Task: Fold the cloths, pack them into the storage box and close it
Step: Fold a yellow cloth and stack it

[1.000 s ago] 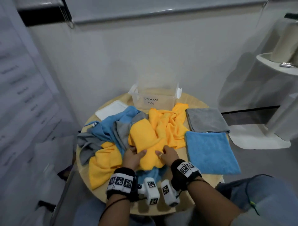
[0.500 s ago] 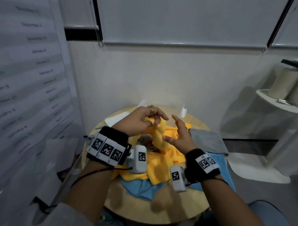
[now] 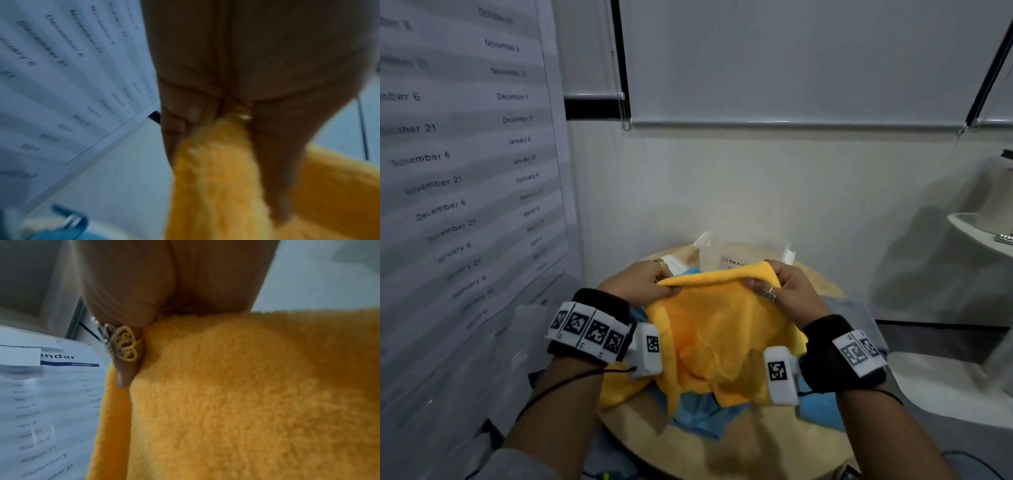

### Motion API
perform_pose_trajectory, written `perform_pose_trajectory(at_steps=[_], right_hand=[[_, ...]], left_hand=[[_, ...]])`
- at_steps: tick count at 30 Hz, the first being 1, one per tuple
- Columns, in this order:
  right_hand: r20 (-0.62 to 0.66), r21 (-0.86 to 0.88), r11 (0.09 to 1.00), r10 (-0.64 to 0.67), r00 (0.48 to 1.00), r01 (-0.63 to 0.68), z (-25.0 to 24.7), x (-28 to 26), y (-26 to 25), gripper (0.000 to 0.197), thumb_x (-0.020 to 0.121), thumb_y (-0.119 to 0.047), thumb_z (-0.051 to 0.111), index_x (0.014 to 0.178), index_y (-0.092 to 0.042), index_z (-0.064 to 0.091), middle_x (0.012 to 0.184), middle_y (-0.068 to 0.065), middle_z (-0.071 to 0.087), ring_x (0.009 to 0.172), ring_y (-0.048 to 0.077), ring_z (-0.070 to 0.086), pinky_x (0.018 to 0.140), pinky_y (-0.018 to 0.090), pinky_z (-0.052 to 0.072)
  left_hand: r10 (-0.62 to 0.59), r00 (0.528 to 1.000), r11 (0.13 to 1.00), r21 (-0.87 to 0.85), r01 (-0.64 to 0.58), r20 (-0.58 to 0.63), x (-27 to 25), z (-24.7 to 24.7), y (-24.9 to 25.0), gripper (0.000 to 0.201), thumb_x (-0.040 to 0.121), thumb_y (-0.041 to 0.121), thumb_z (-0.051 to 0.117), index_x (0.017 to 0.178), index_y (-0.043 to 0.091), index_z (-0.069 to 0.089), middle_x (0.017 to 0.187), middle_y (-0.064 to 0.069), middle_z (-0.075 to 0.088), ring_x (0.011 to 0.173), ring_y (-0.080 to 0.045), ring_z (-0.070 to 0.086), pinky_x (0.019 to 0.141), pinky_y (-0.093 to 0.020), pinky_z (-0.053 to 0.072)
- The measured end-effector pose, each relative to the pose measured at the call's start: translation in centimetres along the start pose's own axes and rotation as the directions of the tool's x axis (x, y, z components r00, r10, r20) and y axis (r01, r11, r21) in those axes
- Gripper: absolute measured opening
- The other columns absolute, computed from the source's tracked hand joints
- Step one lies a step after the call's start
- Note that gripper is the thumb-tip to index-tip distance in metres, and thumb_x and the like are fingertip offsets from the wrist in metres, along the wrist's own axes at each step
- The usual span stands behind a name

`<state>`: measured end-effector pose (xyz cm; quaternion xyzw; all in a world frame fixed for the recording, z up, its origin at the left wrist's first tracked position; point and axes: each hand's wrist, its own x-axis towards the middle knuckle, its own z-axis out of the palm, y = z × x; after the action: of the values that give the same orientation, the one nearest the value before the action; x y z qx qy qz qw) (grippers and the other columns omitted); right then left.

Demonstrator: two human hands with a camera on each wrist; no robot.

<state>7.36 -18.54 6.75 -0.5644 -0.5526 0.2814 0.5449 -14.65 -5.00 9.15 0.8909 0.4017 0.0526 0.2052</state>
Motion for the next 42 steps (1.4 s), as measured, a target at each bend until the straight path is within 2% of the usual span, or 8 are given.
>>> perform_pose_trajectory(at_steps=[4, 7, 13, 22, 27, 31, 35, 42], right_hand=[[0.036, -0.135, 0.987, -0.08, 0.996, 0.084, -0.7, 0.4, 0.3, 0.02, 0.089, -0.006, 0.06, 0.075, -0.016, 0.05, 0.069, -0.004, 0.05, 0.062, -0.002, 0.049, 0.061, 0.012, 0.04], [0.099, -0.312, 0.946, -0.066, 0.993, 0.094, -1.8, 2.4, 0.8, 0.022, 0.089, 0.002, 0.056, 0.081, -0.018, 0.052, 0.075, -0.005, 0.054, 0.066, -0.008, 0.05, 0.062, 0.009, 0.038], [0.082, -0.653, 0.757, 0.062, 0.995, 0.007, -4.7, 9.0, 0.0, 0.011, 0.09, -0.024, 0.061, 0.089, -0.013, 0.062, 0.087, 0.006, 0.059, 0.086, 0.02, 0.053, 0.072, 0.025, 0.037], [0.072, -0.921, 0.336, -0.35, 0.934, 0.197, -7.6, 12.2, -8.7, 0.033, 0.075, -0.037, 0.074, 0.099, -0.016, 0.069, 0.092, 0.012, 0.069, 0.089, 0.032, 0.061, 0.078, 0.038, 0.048], [0.397, -0.8, 0.349, -0.302, 0.867, 0.488, -3.0, 6.0, -1.3, 0.029, 0.065, -0.03, 0.079, 0.078, -0.007, 0.068, 0.071, 0.013, 0.066, 0.068, 0.031, 0.064, 0.059, 0.031, 0.047], [0.475, -0.801, 0.505, 0.212, 0.854, 0.321, 3.8, 0.2, 9.1, 0.026, 0.093, -0.018, 0.053, 0.116, -0.008, 0.061, 0.108, 0.016, 0.062, 0.104, 0.03, 0.055, 0.084, 0.036, 0.041], [0.535, -0.784, 0.561, 0.393, 0.748, 0.265, 7.5, -2.9, 13.6, 0.044, 0.093, -0.011, 0.048, 0.137, -0.016, 0.046, 0.125, 0.015, 0.055, 0.117, 0.028, 0.05, 0.094, 0.034, 0.039], [0.459, -0.826, 0.533, 0.449, 0.767, 0.183, 6.3, -3.1, 13.7, 0.053, 0.083, -0.017, 0.064, 0.133, -0.018, 0.046, 0.122, 0.013, 0.055, 0.115, 0.026, 0.05, 0.093, 0.034, 0.041]], left_hand=[[-0.047, 0.99, 0.887, -0.451, 0.101, 0.131, 0.4, 1.5, -1.3, 0.05, 0.083, 0.053, 0.051, 0.115, 0.015, 0.059, 0.112, -0.006, 0.065, 0.101, -0.025, 0.063, 0.094, -0.043, 0.049], [-0.078, 0.995, 0.821, -0.562, 0.099, 0.062, 1.1, 1.4, -2.0, 0.021, 0.091, 0.036, 0.058, 0.098, 0.016, 0.054, 0.091, -0.007, 0.062, 0.075, -0.019, 0.062, 0.064, -0.026, 0.054], [-0.07, 0.99, 0.961, -0.274, 0.034, -0.123, 5.0, -3.4, -2.2, 0.039, 0.089, 0.017, 0.063, 0.127, 0.014, 0.054, 0.122, -0.006, 0.057, 0.113, -0.024, 0.055, 0.089, -0.028, 0.046], [-0.094, 0.555, 0.776, -0.41, -0.479, -0.826, 6.5, -8.8, 0.6, 0.036, 0.086, -0.011, 0.048, 0.096, 0.015, 0.07, 0.099, -0.003, 0.067, 0.093, -0.012, 0.061, 0.078, -0.016, 0.05], [-0.04, 0.738, 0.752, -0.507, -0.421, -0.673, 4.0, -0.2, -6.0, 0.059, 0.072, -0.027, 0.046, 0.085, 0.025, 0.068, 0.081, 0.018, 0.069, 0.08, 0.006, 0.062, 0.073, -0.01, 0.047], [-0.117, 0.99, 0.993, -0.029, 0.115, -0.078, 1.6, 10.1, -11.9, 0.072, 0.078, -0.012, 0.051, 0.127, 0.041, 0.046, 0.137, 0.002, 0.051, 0.124, -0.024, 0.048, 0.096, -0.037, 0.045], [0.181, 0.98, 0.959, 0.208, -0.194, 0.079, -0.6, 15.8, -7.8, 0.089, 0.08, 0.012, 0.065, 0.148, 0.036, 0.011, 0.158, 0.008, -0.004, 0.145, -0.017, -0.003, 0.117, -0.05, 0.008], [0.093, 0.924, 0.783, 0.545, -0.298, 0.371, 0.6, 17.8, -4.0, 0.06, 0.091, 0.027, 0.057, 0.143, 0.026, 0.028, 0.124, -0.008, 0.054, 0.12, -0.029, 0.045, 0.108, -0.049, 0.022]])
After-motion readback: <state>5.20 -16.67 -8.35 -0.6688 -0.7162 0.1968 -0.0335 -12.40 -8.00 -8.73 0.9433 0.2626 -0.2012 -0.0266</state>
